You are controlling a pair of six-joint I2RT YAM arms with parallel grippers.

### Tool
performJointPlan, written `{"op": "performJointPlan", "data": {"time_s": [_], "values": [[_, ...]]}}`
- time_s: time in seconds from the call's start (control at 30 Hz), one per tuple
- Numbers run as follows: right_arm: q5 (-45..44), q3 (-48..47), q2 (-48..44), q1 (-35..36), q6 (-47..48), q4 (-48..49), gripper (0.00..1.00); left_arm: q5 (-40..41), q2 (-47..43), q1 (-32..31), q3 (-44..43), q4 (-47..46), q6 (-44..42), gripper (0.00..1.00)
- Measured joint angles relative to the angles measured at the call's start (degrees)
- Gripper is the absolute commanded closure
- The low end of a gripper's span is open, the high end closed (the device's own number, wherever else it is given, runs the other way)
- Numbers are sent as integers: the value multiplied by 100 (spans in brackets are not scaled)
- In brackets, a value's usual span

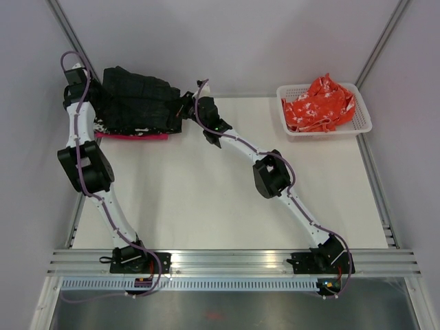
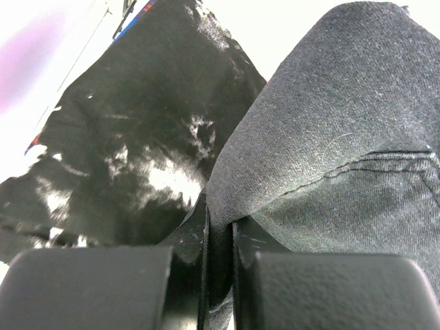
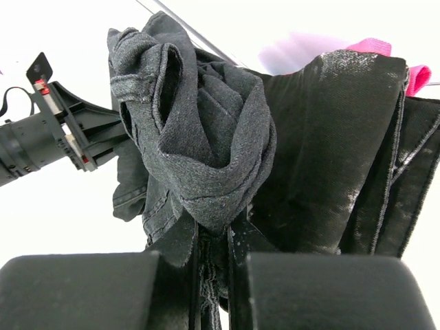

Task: Fold and stack the trousers
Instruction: Neatly place the folded trousers to the corner

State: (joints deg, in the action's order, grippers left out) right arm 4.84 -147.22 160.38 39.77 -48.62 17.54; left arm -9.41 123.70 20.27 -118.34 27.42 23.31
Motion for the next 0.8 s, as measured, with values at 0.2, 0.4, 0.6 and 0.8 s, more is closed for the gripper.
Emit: {"op": "performJointPlan", "data": {"time_s": [0.2, 0.4, 0.6, 0.8], "values": [[28, 0, 144, 0, 240, 120, 94, -20, 229, -4, 234, -424, 153, 98], [-61, 7, 234, -105, 417, 219, 2, 348, 424, 50, 308, -769, 170, 98], [210, 1510, -901, -667, 688, 90, 2, 643, 660, 356, 308, -1123, 278, 97], [634, 3010, -2382, -756, 826, 319, 2, 120, 922, 404, 72, -1401, 85, 92]]}}
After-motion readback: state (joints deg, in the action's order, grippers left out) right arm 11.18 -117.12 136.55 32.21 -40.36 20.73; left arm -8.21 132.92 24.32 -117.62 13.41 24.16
